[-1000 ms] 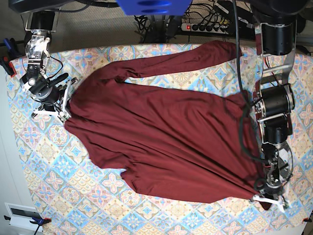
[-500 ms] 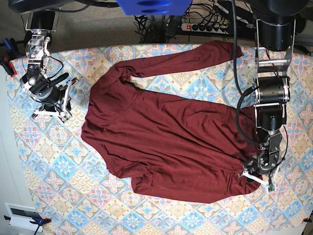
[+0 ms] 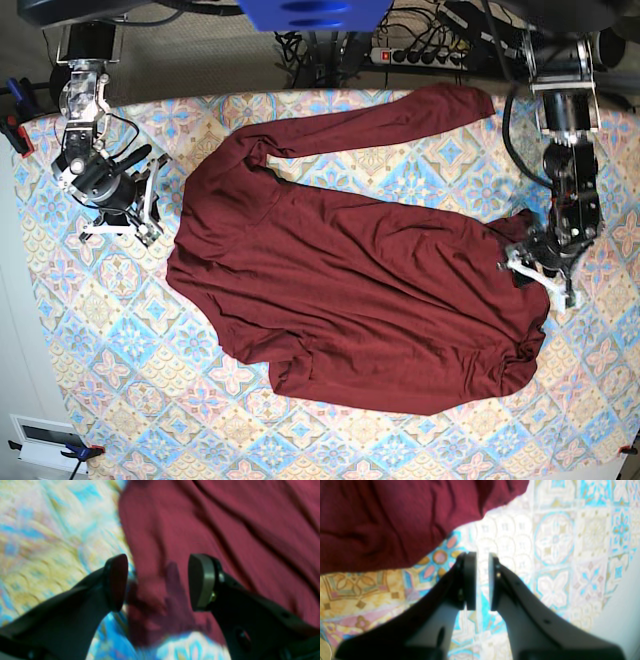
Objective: Layout the t-shirt on the table in an organized manner, then fold the t-shirt properly
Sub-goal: 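Pull the hem with the left gripper back toward the collar, then release the shirt with both grippers and reposition them on the edges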
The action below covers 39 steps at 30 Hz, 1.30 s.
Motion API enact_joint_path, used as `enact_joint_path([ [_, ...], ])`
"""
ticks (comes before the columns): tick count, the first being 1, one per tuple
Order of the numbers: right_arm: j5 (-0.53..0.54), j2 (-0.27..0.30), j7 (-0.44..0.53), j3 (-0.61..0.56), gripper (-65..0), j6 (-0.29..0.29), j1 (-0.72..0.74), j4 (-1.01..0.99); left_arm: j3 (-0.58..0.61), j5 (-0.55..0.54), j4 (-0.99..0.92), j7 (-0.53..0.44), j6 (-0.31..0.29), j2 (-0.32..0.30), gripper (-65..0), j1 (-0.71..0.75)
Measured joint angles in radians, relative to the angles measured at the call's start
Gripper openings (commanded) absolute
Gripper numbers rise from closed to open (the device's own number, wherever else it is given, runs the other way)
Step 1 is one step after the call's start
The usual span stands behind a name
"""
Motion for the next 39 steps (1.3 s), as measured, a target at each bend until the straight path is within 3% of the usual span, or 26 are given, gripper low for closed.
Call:
enact_joint_path([
  [9,0.0,-0.009,0.001,-0.025,-57.5,0.0,0.0,0.001,0.002,0.014,-0.093,0.0,0.014,-0.014,-30.2,0.034],
  [12,0.003,-0.015,0.001,-0.035,-57.5,0.0,0.0,0.005,0.065,0.008,-0.092,-0.002,0.002,-0.026,-42.4,0.035],
  [16,0.003,-0.014,0.004,-0.035,-57.5,0.0,0.0,0.02,0.111,0.002,-0.01,0.0,-0.053,-0.037,-65.0,0.072],
  [20,0.003,-0.013,0.005,-0.033,-57.5,-0.001,-0.011,0.026,0.069,0.005,0.148,0.015,-0.048,-0.04,-62.5,0.195],
  [25,0.003,-0.014,0.004,-0.035,-57.5,0.0,-0.016,0.026,-0.065,0.018,0.327,0.014,-0.044,-0.055,-64.3,0.345],
  [30,0.002,-0.016,0.0,-0.036,-57.5,0.0,-0.014,0.026,-0.116,0.012,0.45,0.002,-0.053,-0.067,-64.5,0.494],
  [39,0.003,-0.015,0.0,-0.037,-57.5,0.0,-0.015,0.025,-0.12,0.203,0.509,-0.004,-0.054,-0.084,-64.2,0.608],
])
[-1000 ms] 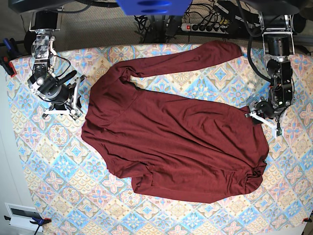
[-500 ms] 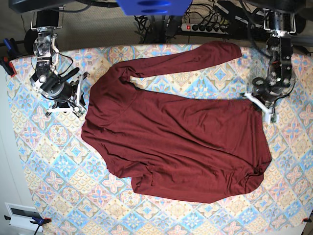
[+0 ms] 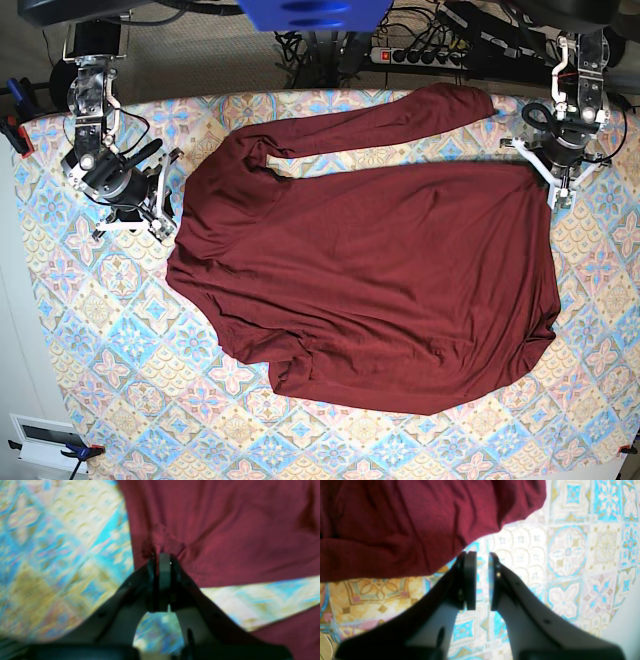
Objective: Layout the t-shirt on the table in an organized manner, then fold the t-shirt properly
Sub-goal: 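Release the shirt with both grippers and reposition them on the edges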
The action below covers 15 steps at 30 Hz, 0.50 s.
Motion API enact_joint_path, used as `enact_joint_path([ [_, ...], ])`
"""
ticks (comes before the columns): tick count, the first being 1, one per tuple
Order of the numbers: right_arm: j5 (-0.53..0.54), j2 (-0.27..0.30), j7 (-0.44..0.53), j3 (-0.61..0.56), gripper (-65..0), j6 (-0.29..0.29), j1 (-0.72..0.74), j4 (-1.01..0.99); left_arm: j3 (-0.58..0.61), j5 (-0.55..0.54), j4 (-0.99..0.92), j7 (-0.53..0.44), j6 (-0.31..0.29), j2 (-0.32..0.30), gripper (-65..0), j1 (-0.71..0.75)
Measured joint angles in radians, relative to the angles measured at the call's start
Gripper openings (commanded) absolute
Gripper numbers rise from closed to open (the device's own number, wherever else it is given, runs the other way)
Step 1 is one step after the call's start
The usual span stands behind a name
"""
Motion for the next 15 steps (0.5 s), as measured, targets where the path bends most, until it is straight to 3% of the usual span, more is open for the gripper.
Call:
enact_joint_path([
  [2,-0.004,0.002,-0.001,-0.017,-57.5,0.0,-0.002,0.0,0.002,0.04,-0.004,0.017,-0.001,0.0,-64.1,0.011],
  [9,0.001,-0.003,0.015,-0.238,-57.7,0.0,0.006,-0.01,0.005,0.039,-0.005,0.014,-0.001,0.006,-64.1,0.0],
  [15,-0.003,-0.002,0.002,-0.272,-57.5,0.005,0.096,-0.102,0.005,0.039,-0.024,0.01,-0.003,0.009,-64.1,0.014],
])
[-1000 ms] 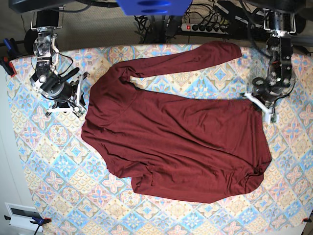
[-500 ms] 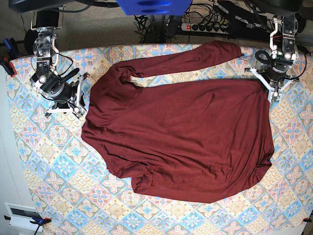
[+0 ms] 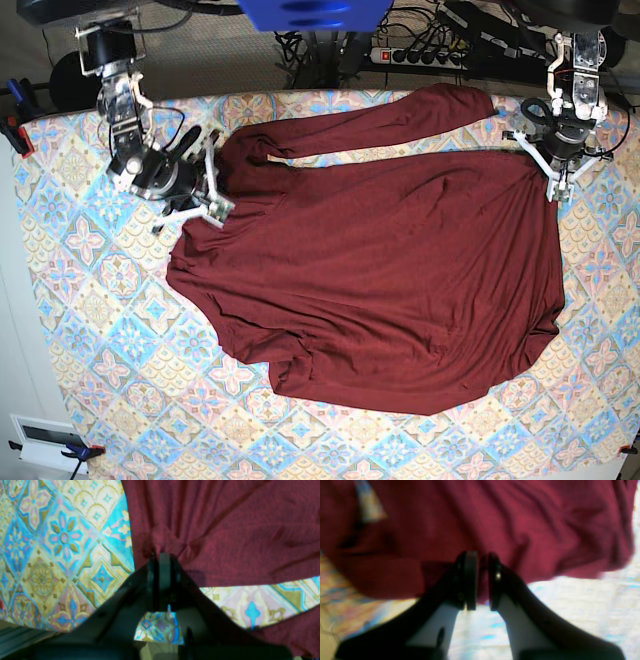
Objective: Layout the t-shirt on the table in an organized manner, then fold the t-shirt properly
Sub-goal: 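Release the shirt with both grippers and reposition them on the edges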
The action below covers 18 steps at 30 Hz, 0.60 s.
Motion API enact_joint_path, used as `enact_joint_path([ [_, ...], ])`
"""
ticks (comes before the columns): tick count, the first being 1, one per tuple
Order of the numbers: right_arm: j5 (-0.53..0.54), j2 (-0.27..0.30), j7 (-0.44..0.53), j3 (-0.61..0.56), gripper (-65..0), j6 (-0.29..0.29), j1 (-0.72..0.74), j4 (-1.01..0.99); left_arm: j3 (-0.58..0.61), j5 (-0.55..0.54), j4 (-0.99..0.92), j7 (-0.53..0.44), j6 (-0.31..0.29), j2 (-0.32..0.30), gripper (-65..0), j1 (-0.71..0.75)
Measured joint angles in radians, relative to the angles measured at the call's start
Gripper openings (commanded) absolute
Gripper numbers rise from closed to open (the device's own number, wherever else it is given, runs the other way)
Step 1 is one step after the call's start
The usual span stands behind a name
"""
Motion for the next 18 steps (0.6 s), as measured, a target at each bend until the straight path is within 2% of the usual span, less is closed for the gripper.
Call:
enact_joint_path([
  [3,-0.004,-0.027,0.014,0.017,-57.1,-0.015,0.126,-0.072,-0.001,0.0,-0.014,0.003,0.0,0.001,-63.6,0.023],
  [6,0.013,-0.052,0.02,0.053,-53.4,-0.003,0.197,-0.132,-0.003,-0.031,-0.016,0.005,0.001,0.0,-59.4,0.048],
  [10,-0.005,-0.042,0.002,0.122,-48.2,-0.009,0.268,-0.285,-0.007,-0.14,-0.021,0.006,0.003,0.001,-48.6,0.05],
  [14,-0.005,-0.041,0.018,0.146,-48.0,-0.011,0.343,-0.437,-0.042,-0.201,-0.069,0.0,0.005,0.0,-38.2,0.045],
  [18,0.005,-0.049,0.098,0.145,-48.0,-0.006,0.428,-0.535,-0.053,-0.245,-0.12,0.0,0.004,0.002,-37.6,0.044],
])
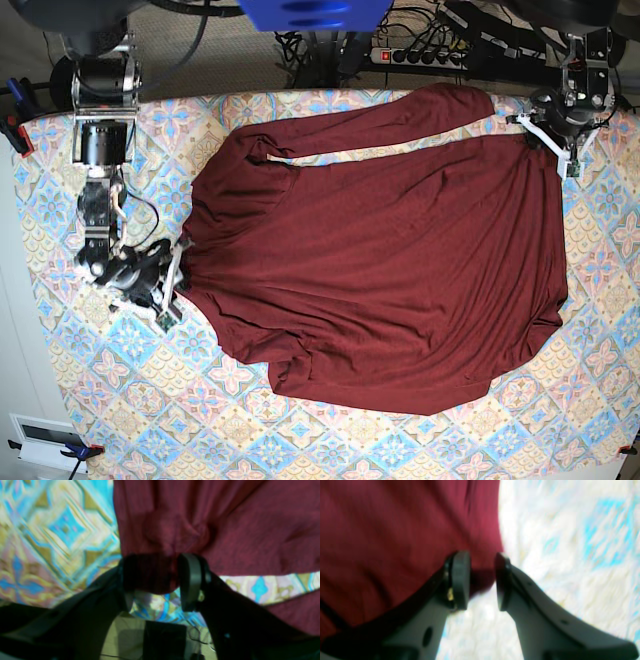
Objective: Layout the t-shirt on the table in an organized manner, then fold the t-shirt properly
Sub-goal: 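Release the shirt with both grippers and reposition them on the edges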
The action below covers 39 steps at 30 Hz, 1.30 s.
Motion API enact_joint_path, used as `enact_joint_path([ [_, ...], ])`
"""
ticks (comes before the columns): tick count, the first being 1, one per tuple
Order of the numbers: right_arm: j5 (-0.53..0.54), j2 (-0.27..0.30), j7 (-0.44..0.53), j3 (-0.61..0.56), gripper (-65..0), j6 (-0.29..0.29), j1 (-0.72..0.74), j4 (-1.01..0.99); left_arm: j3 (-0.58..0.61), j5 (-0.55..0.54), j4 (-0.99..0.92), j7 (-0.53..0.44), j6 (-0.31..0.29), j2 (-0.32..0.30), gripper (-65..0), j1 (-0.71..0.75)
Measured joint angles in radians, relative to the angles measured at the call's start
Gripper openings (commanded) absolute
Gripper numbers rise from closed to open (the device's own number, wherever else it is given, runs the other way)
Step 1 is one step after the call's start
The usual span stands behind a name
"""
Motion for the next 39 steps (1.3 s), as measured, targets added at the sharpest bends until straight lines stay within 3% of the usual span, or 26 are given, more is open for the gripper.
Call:
enact_joint_path([
  [16,0.0,0.006,0.097,-0.003,-48.1,-0.006,0.085,-0.301,-0.005,-0.05,-0.04,-0.001,-0.001,0.0,-37.6,-0.039],
  [19,0.001,0.006,0.1,-0.004,-52.8,-0.005,0.093,-0.327,-0.005,-0.047,-0.041,0.004,0.0,0.0,-37.6,-0.056],
  [22,0.013,0.008,0.149,-0.001,-64.4,-0.005,0.096,-0.359,-0.005,-0.049,-0.041,-0.004,0.001,0.0,-37.6,-0.073],
  [28,0.026,0.024,0.232,0.02,-65.0,0.002,0.1,-0.414,-0.005,-0.049,-0.042,0.005,0.0,0.0,-37.6,-0.076],
  [34,-0.02,0.069,0.196,0.165,-65.0,0.003,0.106,-0.427,-0.007,-0.053,-0.039,-0.008,-0.002,0.027,-37.6,-0.113],
  [39,-0.128,0.108,0.246,0.258,-65.0,-0.095,0.106,-0.429,-0.006,-0.05,-0.04,0.004,-0.001,0.039,-37.6,-0.102],
])
